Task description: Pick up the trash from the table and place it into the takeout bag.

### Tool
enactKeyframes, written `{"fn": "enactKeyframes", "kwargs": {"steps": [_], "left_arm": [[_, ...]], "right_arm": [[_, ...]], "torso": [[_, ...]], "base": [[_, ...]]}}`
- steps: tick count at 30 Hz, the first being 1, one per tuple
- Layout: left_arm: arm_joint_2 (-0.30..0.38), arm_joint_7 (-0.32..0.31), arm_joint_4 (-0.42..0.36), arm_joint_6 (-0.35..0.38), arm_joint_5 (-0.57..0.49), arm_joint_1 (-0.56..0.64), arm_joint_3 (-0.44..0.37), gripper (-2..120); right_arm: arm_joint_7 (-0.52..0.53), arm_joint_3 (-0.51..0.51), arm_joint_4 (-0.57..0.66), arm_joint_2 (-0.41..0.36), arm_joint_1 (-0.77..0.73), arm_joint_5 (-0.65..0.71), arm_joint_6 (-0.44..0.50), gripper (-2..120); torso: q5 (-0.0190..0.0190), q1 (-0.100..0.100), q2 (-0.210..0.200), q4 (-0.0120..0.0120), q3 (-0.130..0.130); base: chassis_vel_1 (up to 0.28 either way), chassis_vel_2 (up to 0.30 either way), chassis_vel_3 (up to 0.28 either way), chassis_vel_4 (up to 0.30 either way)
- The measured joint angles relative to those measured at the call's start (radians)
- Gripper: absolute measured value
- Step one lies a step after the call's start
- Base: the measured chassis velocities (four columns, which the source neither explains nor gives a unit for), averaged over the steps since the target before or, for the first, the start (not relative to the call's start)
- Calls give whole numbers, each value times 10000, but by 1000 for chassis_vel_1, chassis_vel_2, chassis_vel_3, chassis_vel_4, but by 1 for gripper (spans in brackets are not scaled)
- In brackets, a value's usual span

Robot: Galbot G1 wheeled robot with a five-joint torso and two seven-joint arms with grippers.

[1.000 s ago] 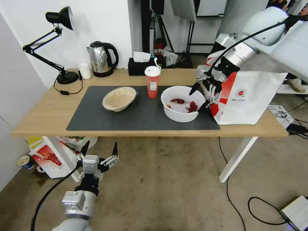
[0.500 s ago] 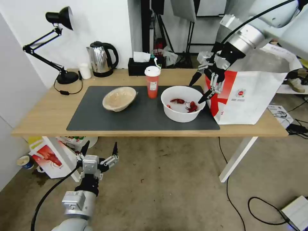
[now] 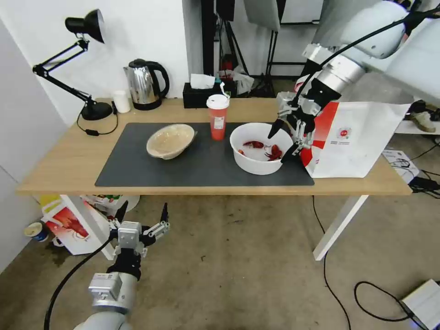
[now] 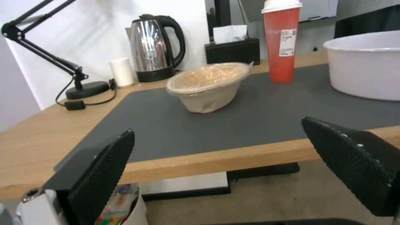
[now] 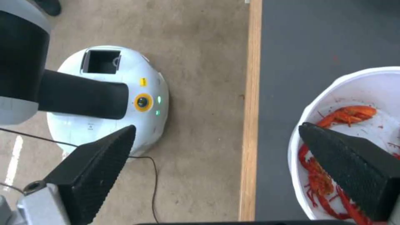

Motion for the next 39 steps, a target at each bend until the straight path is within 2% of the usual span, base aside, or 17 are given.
{"fn": "enactKeyframes", "kwargs": {"steps": [25,39], "left_arm": [[0,0,0,0,0,0,0,100],[0,0,0,0,0,0,0,100]], "right_arm": [[-3,4,-169,318,-879,-318,49,100],[-4,347,-311,388,-1392,-625,89,100]], "torso": [[2,0,0,0,0],[3,0,0,0,0]], "base": [[0,0,0,0],[0,0,0,0]]}}
